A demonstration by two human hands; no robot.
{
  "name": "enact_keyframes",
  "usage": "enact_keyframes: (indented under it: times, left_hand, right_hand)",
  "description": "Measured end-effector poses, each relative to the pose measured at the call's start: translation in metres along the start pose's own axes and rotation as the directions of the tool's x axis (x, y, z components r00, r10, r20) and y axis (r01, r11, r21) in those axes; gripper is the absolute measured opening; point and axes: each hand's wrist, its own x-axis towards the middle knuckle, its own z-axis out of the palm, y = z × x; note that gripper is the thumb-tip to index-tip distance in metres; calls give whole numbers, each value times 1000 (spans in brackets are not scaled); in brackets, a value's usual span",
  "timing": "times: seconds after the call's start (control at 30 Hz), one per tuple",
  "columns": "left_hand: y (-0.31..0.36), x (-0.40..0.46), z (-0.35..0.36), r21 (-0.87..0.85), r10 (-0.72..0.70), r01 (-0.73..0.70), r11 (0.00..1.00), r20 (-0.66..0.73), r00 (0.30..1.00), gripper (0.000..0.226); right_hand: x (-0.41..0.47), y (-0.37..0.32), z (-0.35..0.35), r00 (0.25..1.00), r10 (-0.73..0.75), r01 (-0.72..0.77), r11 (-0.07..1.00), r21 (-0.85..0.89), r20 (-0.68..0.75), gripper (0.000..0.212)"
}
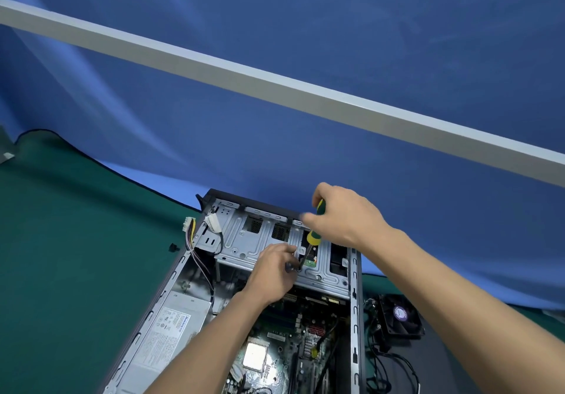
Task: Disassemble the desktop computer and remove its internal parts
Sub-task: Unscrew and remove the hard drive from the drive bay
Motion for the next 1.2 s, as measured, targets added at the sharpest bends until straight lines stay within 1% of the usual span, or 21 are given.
enact_keyframes:
  times: [0.07,0.13,0.2,0.27,0.33,0.37,0.43,0.47,0.53,0.57,0.6,0.63,0.7,0.77,0.8,0.87,0.93,1.03,1.07,1.13,1.2]
  left_hand:
    - [-1,1,0,-3,-6,6,1000,-5,1000,22]
    - [-1,0,0,10,11,-11,1000,-8,1000,20]
    - [0,0,0,14,18,-17,1000,-16,1000,19]
    - [0,0,1,-2,4,-4,1000,-22,1000,20]
    - [-1,0,2,8,3,-3,1000,-19,1000,20]
    - [-1,0,2,23,13,-12,1000,-17,1000,20]
    - [-1,1,2,32,18,-17,999,-21,1000,20]
    - [-1,1,2,17,11,-10,1000,-22,1000,21]
    - [-1,1,2,-5,-10,10,1000,-27,1000,21]
    - [0,1,2,3,-11,11,1000,-24,1000,22]
    - [0,1,2,14,-5,5,1000,-20,1000,22]
    - [0,1,2,25,3,-2,1000,-20,1000,22]
    - [-1,1,2,36,6,-5,999,-24,1000,22]
    - [-2,1,3,21,-6,7,1000,-30,1000,22]
    - [-2,1,3,21,-8,9,1000,-30,1000,23]
    - [-1,2,3,30,-2,3,1000,-28,1000,23]
    - [-1,2,3,24,-8,9,1000,-30,1000,22]
    - [-2,3,3,-5,-47,47,999,-16,999,20]
    - [-2,3,3,-6,-57,57,998,-13,998,19]
    - [-1,2,4,-7,-62,62,998,-15,998,17]
    - [0,2,5,-19,-79,79,997,-14,997,17]
  right_hand:
    - [0,0,1,999,15,-14,1000,8,-48,23]
    - [1,0,2,1000,-2,2,999,32,-21,15]
    - [1,-1,0,1000,11,-11,1000,10,2,21]
    - [0,-1,-1,998,43,-44,999,-28,-36,25]
    - [2,0,-1,999,33,-33,999,-7,-14,20]
    - [2,-1,-1,1000,19,-19,1000,1,22,20]
    - [2,-3,0,999,10,-10,1000,1,41,21]
    - [1,-3,0,1000,15,-15,1000,-11,6,18]
    - [2,-5,0,999,25,-26,999,-25,-40,28]
    - [4,-4,1,999,27,-28,999,-18,-23,24]
    - [4,-4,0,1000,14,-15,1000,-14,-10,15]
    - [4,-5,-1,1000,18,-17,1000,-22,22,14]
    - [4,-4,-2,999,36,-33,996,-84,31,20]
    - [3,-3,-2,998,62,-62,989,-131,-9,27]
    - [3,-2,-2,998,56,-58,993,-102,-19,26]
    - [4,1,-1,1000,-2,2,1000,-22,19,11]
    - [4,1,0,998,-37,37,999,5,49,19]
    - [4,2,0,999,22,-21,999,31,-33,26]
    - [6,3,0,999,26,-24,998,50,-29,24]
    - [8,6,-2,999,1,-5,997,75,54,15]
    - [9,7,-5,993,4,-13,997,75,116,23]
